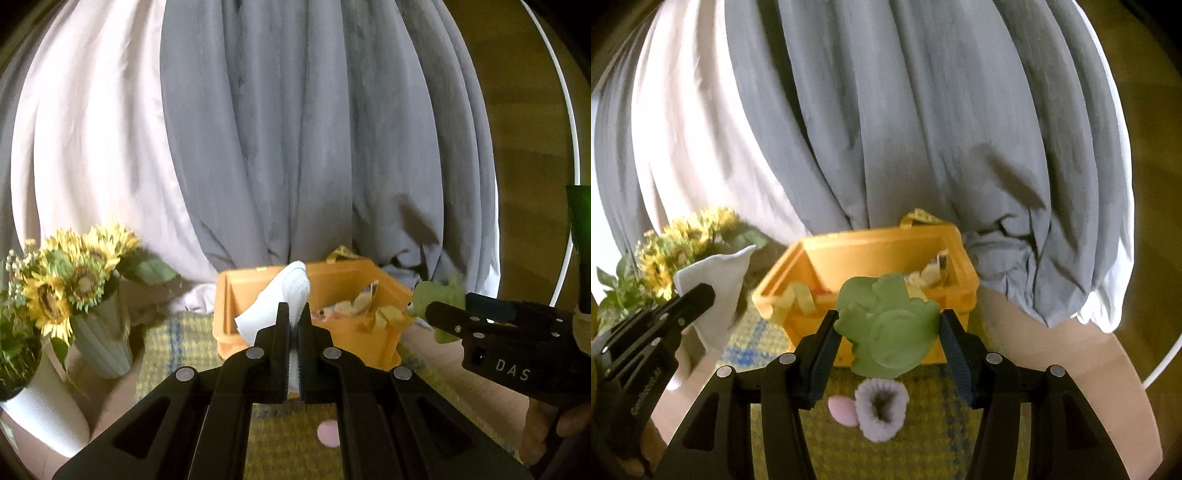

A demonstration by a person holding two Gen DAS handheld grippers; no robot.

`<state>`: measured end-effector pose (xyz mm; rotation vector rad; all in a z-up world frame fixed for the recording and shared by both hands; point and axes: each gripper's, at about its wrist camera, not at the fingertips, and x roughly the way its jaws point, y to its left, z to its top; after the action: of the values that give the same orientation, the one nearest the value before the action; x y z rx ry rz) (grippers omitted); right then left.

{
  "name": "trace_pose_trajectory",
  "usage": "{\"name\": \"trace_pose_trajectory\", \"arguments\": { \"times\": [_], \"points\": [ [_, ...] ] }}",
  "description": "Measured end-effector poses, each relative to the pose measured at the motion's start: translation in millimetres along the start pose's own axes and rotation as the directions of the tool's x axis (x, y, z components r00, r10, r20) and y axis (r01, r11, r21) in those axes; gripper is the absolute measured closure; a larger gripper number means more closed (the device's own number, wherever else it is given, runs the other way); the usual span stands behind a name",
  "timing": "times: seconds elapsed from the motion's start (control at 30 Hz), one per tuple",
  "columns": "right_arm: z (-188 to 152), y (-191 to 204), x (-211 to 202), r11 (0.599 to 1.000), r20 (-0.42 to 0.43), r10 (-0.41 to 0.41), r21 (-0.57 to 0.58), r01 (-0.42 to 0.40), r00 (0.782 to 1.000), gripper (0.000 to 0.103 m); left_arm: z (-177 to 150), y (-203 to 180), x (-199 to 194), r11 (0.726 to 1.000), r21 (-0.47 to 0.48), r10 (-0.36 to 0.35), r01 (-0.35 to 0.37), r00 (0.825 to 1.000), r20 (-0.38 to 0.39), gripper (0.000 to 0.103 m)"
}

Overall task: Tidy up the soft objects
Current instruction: 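Carry the white cloth and green sponge over the orange crate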

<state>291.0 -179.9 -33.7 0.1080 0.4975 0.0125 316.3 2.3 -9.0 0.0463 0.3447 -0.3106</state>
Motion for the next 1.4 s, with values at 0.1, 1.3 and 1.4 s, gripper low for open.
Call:
{"name": "trace_pose_trajectory", "arguments": {
  "times": [0.1,1.3,1.4],
  "points": [
    [8,1,-2,1.000,0.032,0.003,-0.001,-0.003,0.999,0.048,7,1,1,1.000,0.006,-0.002,0.001,1.000,0.023,0.098],
    [72,-4,73,1.000,0.114,0.014,-0.016,-0.012,0.993,0.048,47,8,92,0.996,0.084,0.022,-0.027,0.998,0.060,0.098],
    [71,-7,87,1.000,0.096,0.012,-0.014,-0.010,0.995,0.048,43,9,109,0.996,0.085,0.015,-0.017,0.999,0.029,0.098]
  ]
}}
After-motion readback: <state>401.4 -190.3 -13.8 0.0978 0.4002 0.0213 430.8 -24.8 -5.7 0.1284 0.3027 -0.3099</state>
